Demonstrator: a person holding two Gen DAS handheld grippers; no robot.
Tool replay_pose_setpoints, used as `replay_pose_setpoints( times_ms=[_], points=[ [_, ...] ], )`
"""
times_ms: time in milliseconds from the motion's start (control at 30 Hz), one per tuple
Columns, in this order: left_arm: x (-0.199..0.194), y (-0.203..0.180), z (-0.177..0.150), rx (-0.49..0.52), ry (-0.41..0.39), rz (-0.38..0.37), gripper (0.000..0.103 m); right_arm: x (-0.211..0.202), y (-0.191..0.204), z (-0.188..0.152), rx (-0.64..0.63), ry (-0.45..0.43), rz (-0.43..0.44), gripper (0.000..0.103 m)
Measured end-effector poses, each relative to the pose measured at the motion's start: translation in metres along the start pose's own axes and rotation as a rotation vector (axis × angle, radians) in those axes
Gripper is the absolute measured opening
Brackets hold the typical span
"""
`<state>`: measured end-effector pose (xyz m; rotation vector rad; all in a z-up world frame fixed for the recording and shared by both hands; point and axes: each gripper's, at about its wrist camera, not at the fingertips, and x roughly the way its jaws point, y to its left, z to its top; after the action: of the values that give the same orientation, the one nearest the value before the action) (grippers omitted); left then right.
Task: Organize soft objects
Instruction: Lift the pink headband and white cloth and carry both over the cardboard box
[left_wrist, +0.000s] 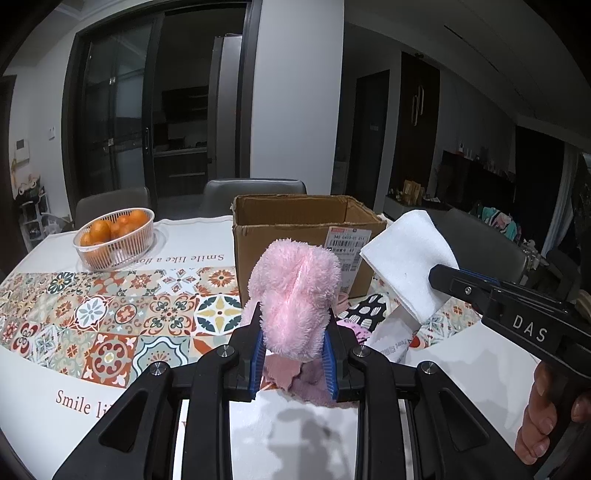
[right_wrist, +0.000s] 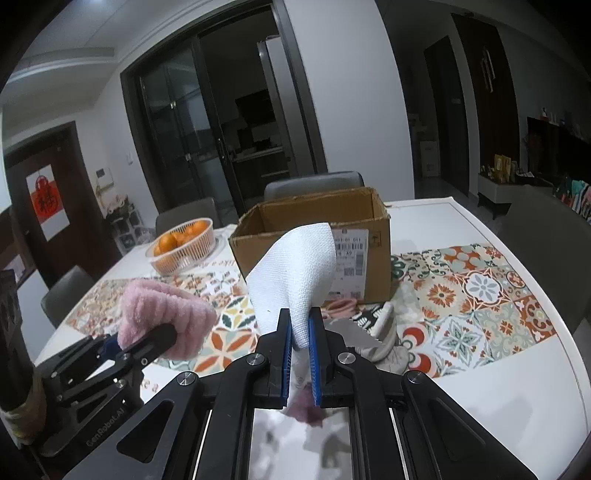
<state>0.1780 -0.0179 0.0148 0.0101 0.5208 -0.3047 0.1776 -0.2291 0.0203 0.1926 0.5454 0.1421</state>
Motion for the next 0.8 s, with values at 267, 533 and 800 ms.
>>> replay_pose_setpoints(
  times_ms=[267,533,800],
  points=[
    [0.003,0.002,0.020,-0.001,-0.032,0.005,0.027,0.002,0.001,0.015,-0.008,-0.033,0.005,0.010],
    [0.005,0.003,0.049,0.012,-0.083,0.016,0.027,0.003,0.005,0.040,-0.037,-0.084,0.003,0.010],
    [0.019,0.004,0.079,0.022,-0.097,0.005,0.027,0.009,0.006,0.070,-0.058,-0.123,0.000,0.010]
  ],
)
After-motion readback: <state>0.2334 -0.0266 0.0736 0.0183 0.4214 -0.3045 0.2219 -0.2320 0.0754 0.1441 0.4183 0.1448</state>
